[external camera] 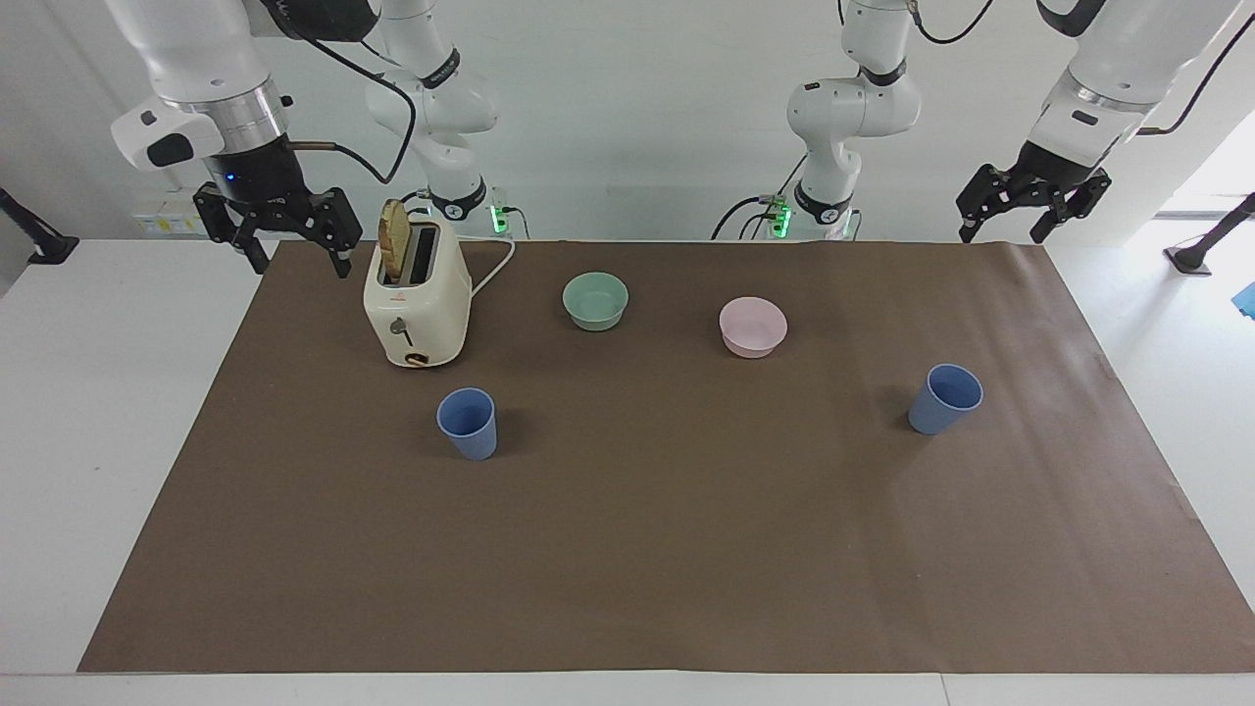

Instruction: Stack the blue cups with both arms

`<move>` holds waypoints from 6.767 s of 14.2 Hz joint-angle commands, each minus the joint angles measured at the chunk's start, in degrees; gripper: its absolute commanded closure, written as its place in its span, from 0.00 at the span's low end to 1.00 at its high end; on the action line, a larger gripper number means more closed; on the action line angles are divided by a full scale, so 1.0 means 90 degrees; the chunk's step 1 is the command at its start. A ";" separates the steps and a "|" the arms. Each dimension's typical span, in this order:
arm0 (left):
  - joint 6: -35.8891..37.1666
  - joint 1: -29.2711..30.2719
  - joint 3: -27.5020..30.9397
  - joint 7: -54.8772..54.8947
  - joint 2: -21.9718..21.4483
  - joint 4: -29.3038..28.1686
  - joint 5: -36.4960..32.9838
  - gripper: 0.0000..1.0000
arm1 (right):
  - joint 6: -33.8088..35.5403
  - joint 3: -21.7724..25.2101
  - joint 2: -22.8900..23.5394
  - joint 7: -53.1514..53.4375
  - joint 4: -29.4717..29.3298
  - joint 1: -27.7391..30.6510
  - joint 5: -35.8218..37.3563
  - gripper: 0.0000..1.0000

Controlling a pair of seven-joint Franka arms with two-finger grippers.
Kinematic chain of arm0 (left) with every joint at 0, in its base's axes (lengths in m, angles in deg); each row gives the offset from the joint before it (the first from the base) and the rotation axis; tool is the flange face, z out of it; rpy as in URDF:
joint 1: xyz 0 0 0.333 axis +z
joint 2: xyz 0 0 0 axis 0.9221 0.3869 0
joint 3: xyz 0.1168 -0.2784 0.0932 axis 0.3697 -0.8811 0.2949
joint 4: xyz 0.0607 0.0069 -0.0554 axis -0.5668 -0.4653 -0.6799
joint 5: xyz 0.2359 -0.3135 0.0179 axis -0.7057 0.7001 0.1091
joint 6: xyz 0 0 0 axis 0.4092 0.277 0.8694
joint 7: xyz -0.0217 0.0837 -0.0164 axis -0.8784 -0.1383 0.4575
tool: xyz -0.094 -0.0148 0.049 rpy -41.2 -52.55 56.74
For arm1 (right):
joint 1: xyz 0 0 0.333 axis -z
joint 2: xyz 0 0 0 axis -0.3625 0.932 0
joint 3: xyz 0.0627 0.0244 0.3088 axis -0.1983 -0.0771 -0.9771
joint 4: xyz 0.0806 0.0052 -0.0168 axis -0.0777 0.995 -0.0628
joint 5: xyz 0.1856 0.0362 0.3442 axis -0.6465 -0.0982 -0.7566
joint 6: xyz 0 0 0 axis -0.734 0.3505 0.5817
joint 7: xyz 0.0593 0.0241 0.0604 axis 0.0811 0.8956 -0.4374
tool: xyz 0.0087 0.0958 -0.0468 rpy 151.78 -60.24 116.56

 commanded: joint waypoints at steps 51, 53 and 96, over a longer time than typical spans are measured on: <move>-0.3854 -0.3173 -0.0501 -0.5709 0.2611 -0.0743 0.0286 1.00 | -0.0079 -0.0022 -0.0170 -0.0124 0.0211 0.0086 -0.0139 0.00; -0.3913 -0.3212 -0.0501 -0.5709 0.2709 -0.0743 0.0208 1.00 | -0.0079 -0.0022 -0.0170 -0.0124 0.0211 0.0086 -0.0139 0.00; 0.0108 0.0040 -0.0403 0.0932 0.0170 0.0231 -0.0183 0.00 | -0.3604 -0.0091 0.1578 -0.0320 0.2769 -0.0636 -0.0129 0.63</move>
